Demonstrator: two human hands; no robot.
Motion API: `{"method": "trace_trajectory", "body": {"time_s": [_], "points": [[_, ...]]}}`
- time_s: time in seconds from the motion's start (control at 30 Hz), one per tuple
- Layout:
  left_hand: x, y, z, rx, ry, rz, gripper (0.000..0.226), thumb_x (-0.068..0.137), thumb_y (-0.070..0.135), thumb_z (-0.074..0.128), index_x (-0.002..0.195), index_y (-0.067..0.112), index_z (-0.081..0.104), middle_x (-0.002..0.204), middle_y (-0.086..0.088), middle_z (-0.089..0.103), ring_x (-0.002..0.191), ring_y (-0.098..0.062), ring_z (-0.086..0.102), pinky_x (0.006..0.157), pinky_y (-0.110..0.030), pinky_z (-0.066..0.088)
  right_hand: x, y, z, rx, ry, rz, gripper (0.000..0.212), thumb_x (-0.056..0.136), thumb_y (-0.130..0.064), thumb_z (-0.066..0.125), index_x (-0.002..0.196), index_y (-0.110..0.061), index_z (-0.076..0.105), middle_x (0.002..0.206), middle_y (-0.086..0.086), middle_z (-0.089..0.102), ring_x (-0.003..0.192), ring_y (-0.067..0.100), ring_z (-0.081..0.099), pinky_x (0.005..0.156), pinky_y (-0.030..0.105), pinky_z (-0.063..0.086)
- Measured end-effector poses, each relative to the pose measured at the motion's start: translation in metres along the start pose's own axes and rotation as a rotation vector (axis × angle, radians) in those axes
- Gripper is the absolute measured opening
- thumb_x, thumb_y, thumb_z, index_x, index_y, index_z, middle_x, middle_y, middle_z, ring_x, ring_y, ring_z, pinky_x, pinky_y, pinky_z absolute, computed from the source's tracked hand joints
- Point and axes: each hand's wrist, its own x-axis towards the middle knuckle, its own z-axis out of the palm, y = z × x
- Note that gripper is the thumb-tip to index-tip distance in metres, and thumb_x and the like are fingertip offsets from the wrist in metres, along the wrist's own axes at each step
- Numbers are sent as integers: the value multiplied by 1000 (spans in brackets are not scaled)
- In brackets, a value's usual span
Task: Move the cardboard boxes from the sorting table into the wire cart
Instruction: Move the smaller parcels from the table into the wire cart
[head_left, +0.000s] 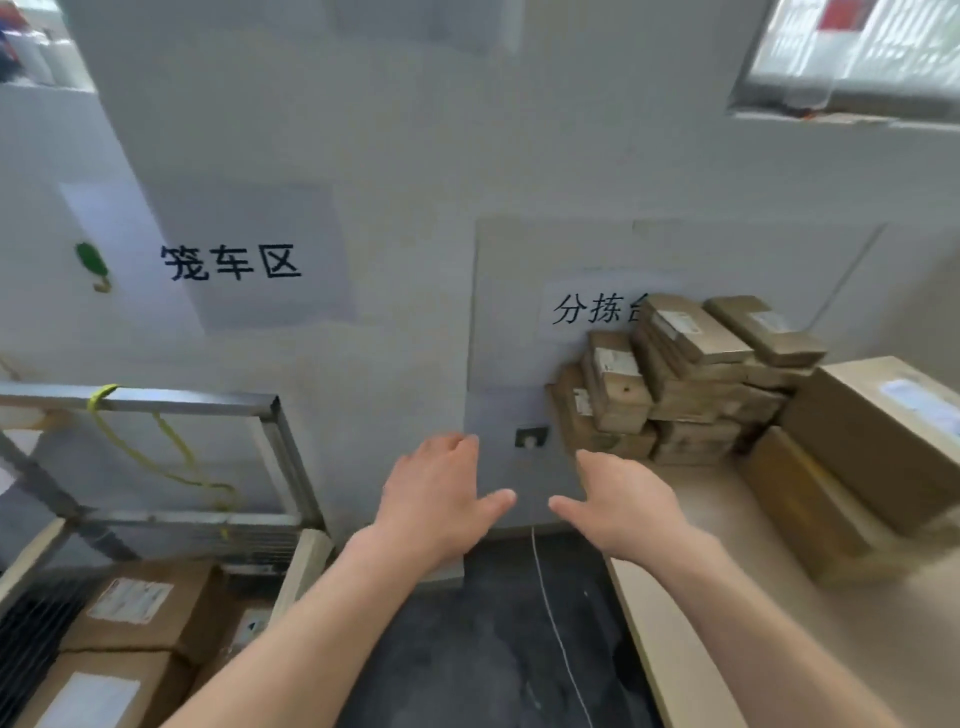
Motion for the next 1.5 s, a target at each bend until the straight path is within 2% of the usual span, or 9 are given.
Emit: {"method": "trace_trajectory", "body": {"time_s": [0.2,0.4,0.53,0.8,0.9,1.2,1.27,1.4,1.5], "points": [[34,82,11,-12,9,146,80,90,66,55,151,17,36,153,0,42,140,-21,39,110,-38,37,-7,83,-27,67,127,99,68,90,-62,59,145,-23,45,141,-2,57,128,21,55,98,40,49],[56,156,25,27,10,250,83,89,68,54,152,18,34,152,1,43,140,-20,38,111,-40,38,-18,162,-50,119,174,163,69,89,-64,61,145,-26,46,138,-5,60,123,18,58,84,30,48],[68,201,37,34,-6,323,84,89,69,55,154,21,31,156,2,39,144,-18,34,111,-41,38,-28,209,-64,88,186,244,72,89,-66,58,147,-25,44,139,-5,59,126,19,55,84,33,47],[98,284,64,49,-57,471,88,88,71,55,156,24,27,158,2,36,145,-20,33,114,-45,38,-42,289,-91,79,211,435,51,85,-65,56,120,-28,56,117,-3,66,109,23,60,76,37,49],[113,309,73,61,-75,512,86,87,71,54,155,24,30,157,1,38,144,-20,34,113,-45,38,-40,314,-97,65,217,502,46,84,-65,55,112,-28,55,112,-3,66,101,23,59,69,35,43],[186,374,111,75,-142,621,80,85,75,52,145,23,42,148,0,47,137,-22,42,106,-46,43,-9,378,-112,37,217,685,42,83,-62,58,112,-31,59,108,-4,68,101,23,60,69,33,41],[202,388,122,78,-163,646,75,85,76,51,139,23,47,142,0,51,133,-22,46,102,-45,44,2,393,-115,18,207,735,40,84,-60,59,112,-31,60,110,-3,67,101,24,60,68,33,39],[229,412,141,76,-248,664,60,85,77,47,112,24,51,121,2,56,117,-22,51,89,-42,47,28,425,-116,-19,186,810,35,84,-57,59,102,-28,59,105,-2,67,90,25,57,65,33,40],[246,424,152,79,-276,667,60,86,77,45,109,21,52,116,1,56,113,-22,53,85,-41,47,50,449,-118,-29,176,835,40,84,-60,60,107,-28,64,106,-1,68,97,26,62,66,33,44]]}}
